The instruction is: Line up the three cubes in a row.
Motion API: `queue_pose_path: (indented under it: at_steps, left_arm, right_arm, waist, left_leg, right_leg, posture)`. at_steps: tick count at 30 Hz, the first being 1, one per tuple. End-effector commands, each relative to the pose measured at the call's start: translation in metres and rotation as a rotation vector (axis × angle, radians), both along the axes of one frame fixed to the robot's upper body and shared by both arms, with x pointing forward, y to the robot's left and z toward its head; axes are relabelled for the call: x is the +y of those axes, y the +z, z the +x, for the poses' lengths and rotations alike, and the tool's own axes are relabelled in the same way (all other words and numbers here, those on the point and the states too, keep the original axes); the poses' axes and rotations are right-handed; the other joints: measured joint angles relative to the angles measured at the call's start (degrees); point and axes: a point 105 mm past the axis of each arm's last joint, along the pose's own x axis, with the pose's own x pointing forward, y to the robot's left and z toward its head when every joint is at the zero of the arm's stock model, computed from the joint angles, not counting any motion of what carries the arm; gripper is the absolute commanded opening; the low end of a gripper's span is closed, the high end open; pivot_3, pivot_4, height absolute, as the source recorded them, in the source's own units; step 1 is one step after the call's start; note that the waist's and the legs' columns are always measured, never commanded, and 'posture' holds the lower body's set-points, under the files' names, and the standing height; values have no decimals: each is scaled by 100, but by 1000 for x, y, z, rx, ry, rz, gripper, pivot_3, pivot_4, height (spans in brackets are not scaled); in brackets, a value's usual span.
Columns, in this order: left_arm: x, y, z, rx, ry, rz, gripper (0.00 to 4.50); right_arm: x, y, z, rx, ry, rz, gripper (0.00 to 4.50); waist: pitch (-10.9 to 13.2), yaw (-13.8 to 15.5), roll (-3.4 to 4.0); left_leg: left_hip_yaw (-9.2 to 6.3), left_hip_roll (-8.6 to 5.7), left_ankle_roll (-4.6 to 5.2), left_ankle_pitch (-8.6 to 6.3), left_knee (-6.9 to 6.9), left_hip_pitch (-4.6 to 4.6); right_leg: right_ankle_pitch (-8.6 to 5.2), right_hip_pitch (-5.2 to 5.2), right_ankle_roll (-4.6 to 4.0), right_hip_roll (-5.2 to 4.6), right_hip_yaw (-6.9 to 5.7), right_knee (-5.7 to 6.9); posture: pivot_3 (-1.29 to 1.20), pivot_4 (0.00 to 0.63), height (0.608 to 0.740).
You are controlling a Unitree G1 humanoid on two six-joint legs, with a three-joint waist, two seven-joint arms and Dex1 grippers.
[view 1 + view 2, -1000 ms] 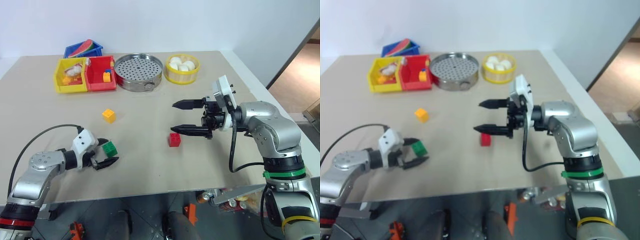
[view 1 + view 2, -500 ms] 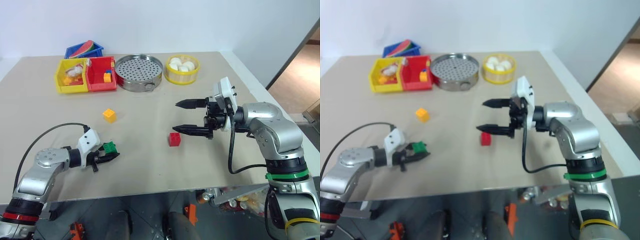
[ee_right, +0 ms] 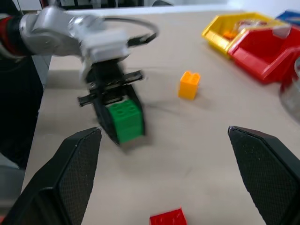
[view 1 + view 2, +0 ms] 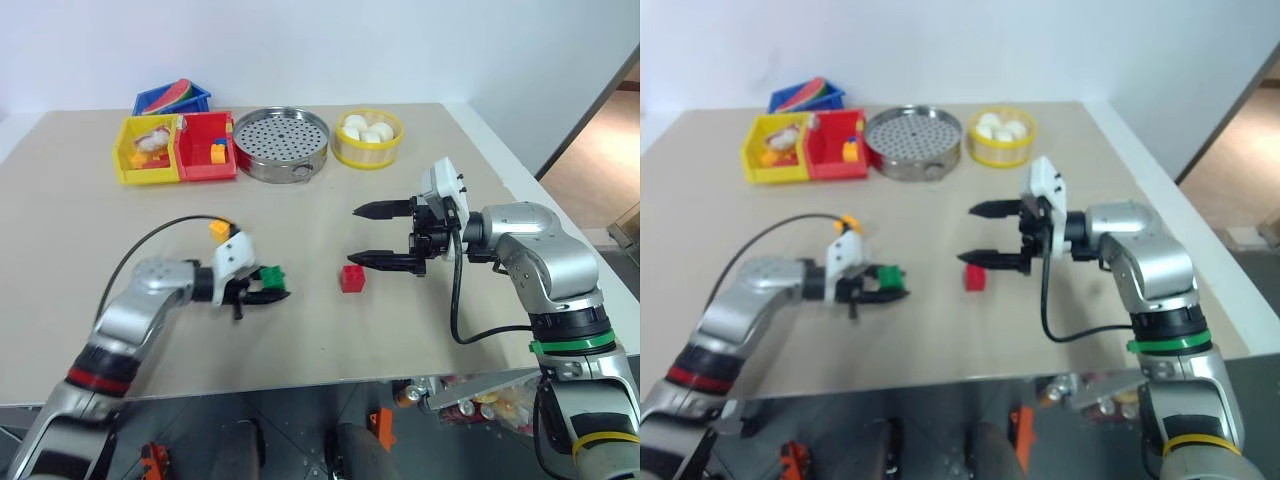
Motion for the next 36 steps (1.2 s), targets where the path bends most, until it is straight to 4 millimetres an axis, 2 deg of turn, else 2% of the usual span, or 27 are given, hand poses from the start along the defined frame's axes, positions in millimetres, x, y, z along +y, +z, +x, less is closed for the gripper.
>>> queue_pose_path:
  at_steps: [1, 7, 13, 17, 27, 36]
  left_arm:
    - [-8, -3, 5, -2, -42, 38, 1365]
    - [-20, -9, 4, 28, -129, 66, 1365]
    - [-26, -10, 10, 6, -122, 40, 1365]
    - [-29, -18, 10, -2, -126, 77, 1365]
    - [-40, -17, 12, -3, -137, 53, 1365]
    - [-39, -24, 14, 17, -136, 82, 1365]
  right_arm:
    - [-2, 12, 2, -59, -3, -6, 4500]
    - [-2, 10, 2, -67, 2, -9, 4500]
    - [-3, 4, 0, -68, 3, -15, 4500]
    - [-3, 5, 0, -76, -10, -3, 4500]
    - [-5, 2, -1, -80, -20, -8, 4500]
    - [-7, -2, -3, -78, -30, -13, 4500]
  waist:
    - [0, -29, 1]
    - [0, -31, 1]
    - [0, -9, 1]
    - [0, -5, 1]
    - [0, -7, 1]
    - [0, -6, 1]
  left_leg:
    - [0, 3, 3, -3, -1, 0]
    - [-13, 10, 10, -7, -9, 3]
    - [-12, 10, 10, -7, -4, 2]
    - [-11, 9, 10, -7, 5, 0]
    - [-11, 9, 10, -7, 5, -1]
    - [-13, 8, 10, -7, 6, -1]
  right_leg:
    - [0, -3, -1, 6, 4, 0]
    - [-8, -7, -11, 24, 2, 6]
    - [-7, -4, -9, 22, 2, 6]
    - [-4, -1, -5, 19, 4, 6]
    - [-3, -2, -5, 20, 4, 7]
    - [-3, -2, -5, 20, 3, 8]
  posture:
    - [0, 150, 740]
    - [0, 150, 740]
    - [0, 150, 740]
    - [0, 150, 740]
    - [0, 150, 740]
    - [0, 150, 740]
